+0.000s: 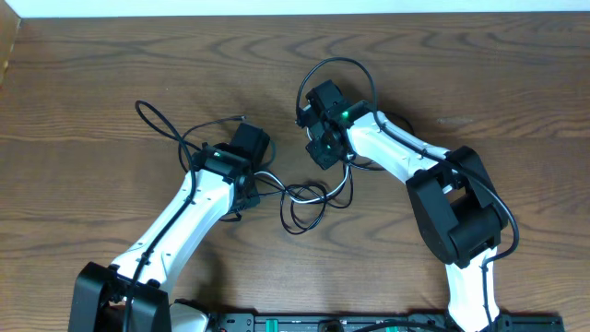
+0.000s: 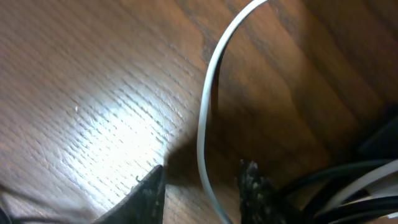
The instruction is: Untangle cables
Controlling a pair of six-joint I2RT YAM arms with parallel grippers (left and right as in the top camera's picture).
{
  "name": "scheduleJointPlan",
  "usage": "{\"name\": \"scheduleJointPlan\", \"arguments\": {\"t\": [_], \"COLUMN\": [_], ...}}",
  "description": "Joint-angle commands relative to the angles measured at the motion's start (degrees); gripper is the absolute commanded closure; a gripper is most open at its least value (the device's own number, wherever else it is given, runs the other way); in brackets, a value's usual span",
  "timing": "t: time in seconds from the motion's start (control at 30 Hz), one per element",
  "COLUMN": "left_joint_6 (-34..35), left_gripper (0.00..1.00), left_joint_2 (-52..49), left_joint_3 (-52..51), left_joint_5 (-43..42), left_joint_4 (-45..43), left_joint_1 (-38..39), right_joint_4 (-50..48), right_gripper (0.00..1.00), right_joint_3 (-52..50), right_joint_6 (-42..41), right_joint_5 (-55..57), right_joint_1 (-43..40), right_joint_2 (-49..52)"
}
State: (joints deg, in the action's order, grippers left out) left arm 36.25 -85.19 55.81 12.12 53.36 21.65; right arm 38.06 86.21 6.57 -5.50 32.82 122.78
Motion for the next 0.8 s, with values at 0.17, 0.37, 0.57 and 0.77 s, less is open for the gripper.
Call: {"name": "scheduleJointPlan", "arguments": {"t": [0.17, 0.37, 0.57, 0.77], "left_joint_6": [0.94, 0.94, 0.94, 0.94], "left_gripper": [0.5, 0.5, 0.5, 0.5], "left_joint_2": [-0.46, -0.48, -0.46, -0.46], "left_joint_3": [-0.37, -0.37, -0.37, -0.37], "left_joint_5": [0.37, 0.37, 0.37, 0.35], "left_joint_4": [0.15, 0.15, 0.11, -0.09], "left_joint_1": [-0.09, -0.09, -0.09, -0.09], "right_joint_4": [4.59, 4.94, -7.17, -10.4], "right_gripper": [0.99, 0.99, 0.99, 0.99], "right_joint_3": [1.57, 6.82, 6.84, 6.82], "right_joint_6": [-5.7, -5.7, -15.15, -17.94], "right_joint_5": [-19.26, -30.67, -22.43, -18.84], "right_joint_1": [-2.16, -12.46, -25.0, -27.69], "right_joint_2": [-2.97, -20.76, -42.16, -47.1]}}
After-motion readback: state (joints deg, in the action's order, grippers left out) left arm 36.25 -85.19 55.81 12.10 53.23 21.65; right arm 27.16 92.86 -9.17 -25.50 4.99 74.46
